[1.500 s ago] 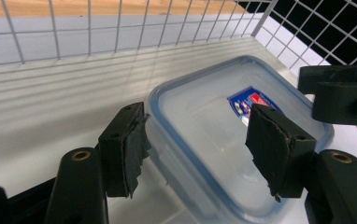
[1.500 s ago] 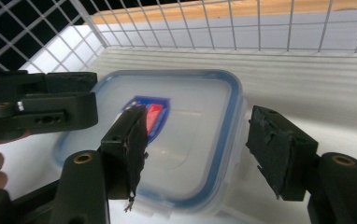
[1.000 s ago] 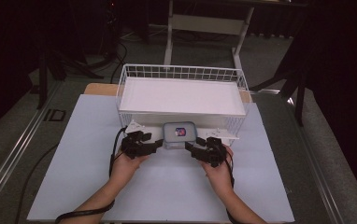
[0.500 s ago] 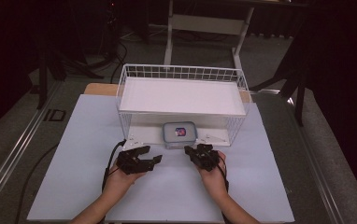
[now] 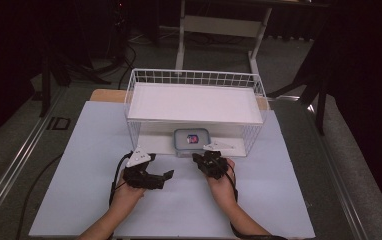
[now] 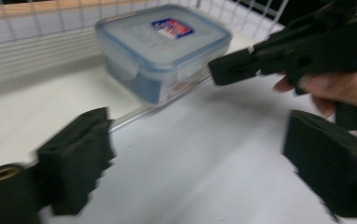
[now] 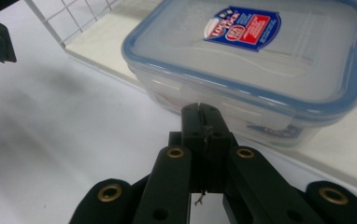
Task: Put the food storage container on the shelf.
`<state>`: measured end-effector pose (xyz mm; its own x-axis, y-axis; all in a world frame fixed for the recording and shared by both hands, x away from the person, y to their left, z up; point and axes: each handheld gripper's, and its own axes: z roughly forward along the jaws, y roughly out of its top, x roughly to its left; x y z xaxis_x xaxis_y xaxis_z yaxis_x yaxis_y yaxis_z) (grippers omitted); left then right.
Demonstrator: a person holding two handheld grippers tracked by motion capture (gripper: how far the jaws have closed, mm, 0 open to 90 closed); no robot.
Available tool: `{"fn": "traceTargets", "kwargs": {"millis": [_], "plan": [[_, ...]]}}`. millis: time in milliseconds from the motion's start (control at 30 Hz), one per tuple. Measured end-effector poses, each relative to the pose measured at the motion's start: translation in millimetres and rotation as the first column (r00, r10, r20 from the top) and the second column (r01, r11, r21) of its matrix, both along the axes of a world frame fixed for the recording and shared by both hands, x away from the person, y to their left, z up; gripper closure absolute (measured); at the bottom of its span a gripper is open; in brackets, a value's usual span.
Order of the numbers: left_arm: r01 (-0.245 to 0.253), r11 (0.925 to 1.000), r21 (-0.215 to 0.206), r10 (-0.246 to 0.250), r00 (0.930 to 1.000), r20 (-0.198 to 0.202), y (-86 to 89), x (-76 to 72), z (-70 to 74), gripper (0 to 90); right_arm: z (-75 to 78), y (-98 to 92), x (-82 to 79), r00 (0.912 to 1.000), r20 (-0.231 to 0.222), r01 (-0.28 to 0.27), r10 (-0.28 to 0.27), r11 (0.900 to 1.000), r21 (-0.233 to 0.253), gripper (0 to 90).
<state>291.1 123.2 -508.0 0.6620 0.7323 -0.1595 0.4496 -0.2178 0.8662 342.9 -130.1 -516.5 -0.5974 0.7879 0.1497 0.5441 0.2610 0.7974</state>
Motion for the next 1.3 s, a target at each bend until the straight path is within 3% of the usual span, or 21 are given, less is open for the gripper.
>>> {"fn": "traceTargets", "kwargs": {"millis": [400, 600, 1300], "plan": [[-0.047, 0.9989, -0.007, 0.047, 0.9978, 0.046, 5.5, -2.5, 2.0, 2.0, -0.9, 7.8, 15.6, 0.9999, 0.005, 0.015, -0.015, 1.0, -0.005, 89.9], [-0.05, 0.9987, -0.008, 0.05, 0.9976, 0.048, 5.9, -2.8, 2.8, 2.0, 0.2, 12.3, 22.7, 0.9996, 0.024, 0.014, -0.015, 1.0, 0.012, 89.9], [-0.045, 0.9989, -0.01, 0.045, 0.9975, 0.055, 6.2, -4.6, 2.8, 2.0, -4.1, 29.4, 42.1, 0.9984, 0.042, 0.039, -0.037, 0.998, -0.043, 89.4]]}}
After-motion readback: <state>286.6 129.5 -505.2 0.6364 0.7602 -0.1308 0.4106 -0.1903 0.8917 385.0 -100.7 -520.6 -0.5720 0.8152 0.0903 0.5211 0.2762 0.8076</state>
